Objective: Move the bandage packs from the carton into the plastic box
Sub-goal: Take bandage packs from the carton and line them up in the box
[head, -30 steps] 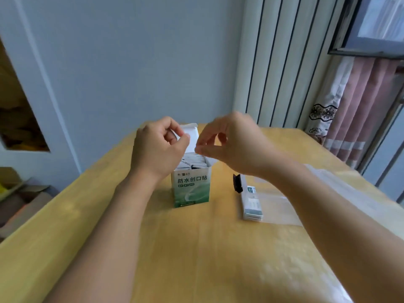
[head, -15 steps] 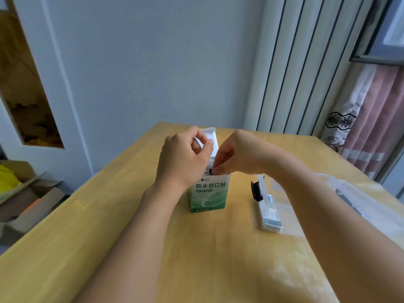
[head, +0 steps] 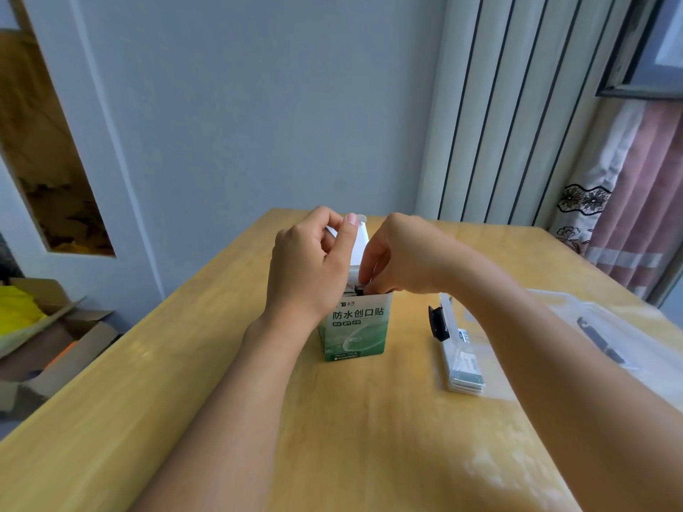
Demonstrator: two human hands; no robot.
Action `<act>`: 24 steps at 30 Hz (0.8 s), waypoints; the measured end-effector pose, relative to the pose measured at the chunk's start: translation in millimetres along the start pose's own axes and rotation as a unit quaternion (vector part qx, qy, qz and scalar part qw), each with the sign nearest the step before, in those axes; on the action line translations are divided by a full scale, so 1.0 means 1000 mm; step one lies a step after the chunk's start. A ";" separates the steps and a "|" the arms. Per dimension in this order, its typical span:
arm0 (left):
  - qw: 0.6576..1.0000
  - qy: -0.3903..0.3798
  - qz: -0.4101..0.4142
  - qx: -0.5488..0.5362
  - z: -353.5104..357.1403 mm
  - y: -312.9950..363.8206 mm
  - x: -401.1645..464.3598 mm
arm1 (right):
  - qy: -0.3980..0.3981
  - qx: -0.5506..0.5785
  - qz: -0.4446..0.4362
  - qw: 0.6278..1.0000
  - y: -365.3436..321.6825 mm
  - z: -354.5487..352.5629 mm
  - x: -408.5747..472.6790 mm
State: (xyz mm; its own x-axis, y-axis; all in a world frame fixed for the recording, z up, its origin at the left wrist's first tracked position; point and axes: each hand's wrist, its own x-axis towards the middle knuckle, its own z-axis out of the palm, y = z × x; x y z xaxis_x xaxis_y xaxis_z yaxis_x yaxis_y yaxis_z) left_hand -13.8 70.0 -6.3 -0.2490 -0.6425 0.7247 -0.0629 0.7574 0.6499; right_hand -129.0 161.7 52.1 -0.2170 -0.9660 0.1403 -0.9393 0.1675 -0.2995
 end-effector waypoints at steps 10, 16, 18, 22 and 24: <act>1.000 -0.006 -0.011 0.003 0.000 -0.001 0.002 | -0.013 -0.036 -0.036 0.999 0.000 -0.002 -0.005; 1.000 -0.004 -0.015 0.003 0.000 -0.001 0.001 | -0.007 -0.038 -0.031 0.999 0.002 -0.003 -0.006; 1.000 -0.003 -0.014 0.007 0.000 -0.001 0.001 | -0.001 -0.041 -0.034 0.999 0.002 -0.002 -0.004; 1.000 0.000 -0.012 0.009 -0.001 -0.001 0.002 | -0.003 -0.039 -0.034 0.999 0.003 -0.001 -0.002; 1.000 0.002 -0.012 0.008 -0.001 -0.001 0.002 | -0.004 -0.037 -0.035 0.999 0.003 0.000 -0.001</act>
State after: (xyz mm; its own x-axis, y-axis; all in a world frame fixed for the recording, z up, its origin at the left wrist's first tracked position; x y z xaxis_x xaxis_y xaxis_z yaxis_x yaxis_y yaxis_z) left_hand -13.5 68.4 -5.5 -0.2438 -0.6616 0.7091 -0.0845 0.7429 0.6640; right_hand -131.4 163.5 51.5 -0.1475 -0.9776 0.1504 -0.9694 0.1127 -0.2183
